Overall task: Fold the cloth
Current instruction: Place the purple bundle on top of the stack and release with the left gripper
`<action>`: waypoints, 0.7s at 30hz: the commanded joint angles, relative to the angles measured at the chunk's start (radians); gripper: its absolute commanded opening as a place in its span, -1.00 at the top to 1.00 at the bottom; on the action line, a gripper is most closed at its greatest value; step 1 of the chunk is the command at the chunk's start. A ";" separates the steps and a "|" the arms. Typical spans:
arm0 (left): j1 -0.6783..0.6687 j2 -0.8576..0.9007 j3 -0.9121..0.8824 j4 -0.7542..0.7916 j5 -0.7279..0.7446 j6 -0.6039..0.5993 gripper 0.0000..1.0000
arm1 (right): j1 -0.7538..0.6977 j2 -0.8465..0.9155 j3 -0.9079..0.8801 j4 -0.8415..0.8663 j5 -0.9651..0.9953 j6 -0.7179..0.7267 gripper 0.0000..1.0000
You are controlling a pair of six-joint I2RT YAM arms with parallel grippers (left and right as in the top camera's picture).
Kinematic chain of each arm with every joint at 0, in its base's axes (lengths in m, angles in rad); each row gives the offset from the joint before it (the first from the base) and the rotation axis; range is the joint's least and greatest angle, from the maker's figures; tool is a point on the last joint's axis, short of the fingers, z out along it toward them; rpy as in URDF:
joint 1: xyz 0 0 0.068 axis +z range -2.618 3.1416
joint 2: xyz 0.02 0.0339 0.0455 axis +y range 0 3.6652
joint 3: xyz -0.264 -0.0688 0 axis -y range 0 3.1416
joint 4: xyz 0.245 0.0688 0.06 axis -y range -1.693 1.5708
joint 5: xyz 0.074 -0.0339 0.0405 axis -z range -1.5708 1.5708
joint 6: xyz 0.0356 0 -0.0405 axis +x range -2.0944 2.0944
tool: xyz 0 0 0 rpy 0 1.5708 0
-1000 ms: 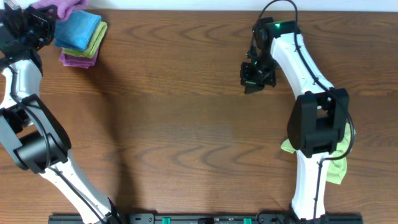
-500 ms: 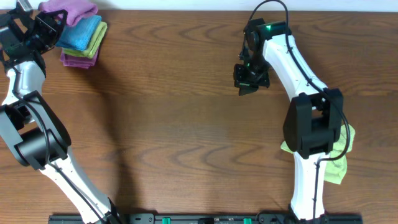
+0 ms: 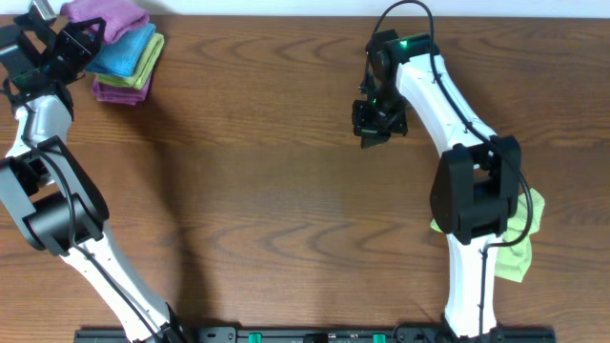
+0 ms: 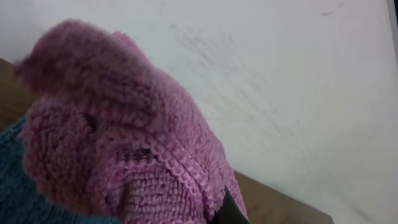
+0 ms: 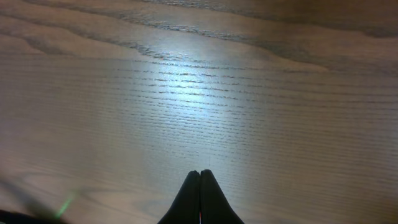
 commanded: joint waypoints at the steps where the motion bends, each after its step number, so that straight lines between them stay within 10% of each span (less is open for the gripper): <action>1: -0.003 0.032 0.002 0.048 0.002 0.031 0.89 | 0.024 -0.003 0.018 0.001 -0.003 -0.008 0.97; 14: -0.002 0.060 0.002 -0.007 -0.003 0.016 0.83 | 0.050 -0.003 0.018 0.003 -0.003 -0.008 0.96; 19: 0.013 0.060 0.002 -0.049 -0.003 -0.075 -0.94 | 0.051 -0.003 0.018 0.006 -0.004 -0.008 0.97; 21: 0.030 0.060 0.002 -0.048 -0.002 -0.137 -0.91 | 0.051 -0.003 0.018 0.006 -0.004 -0.008 0.96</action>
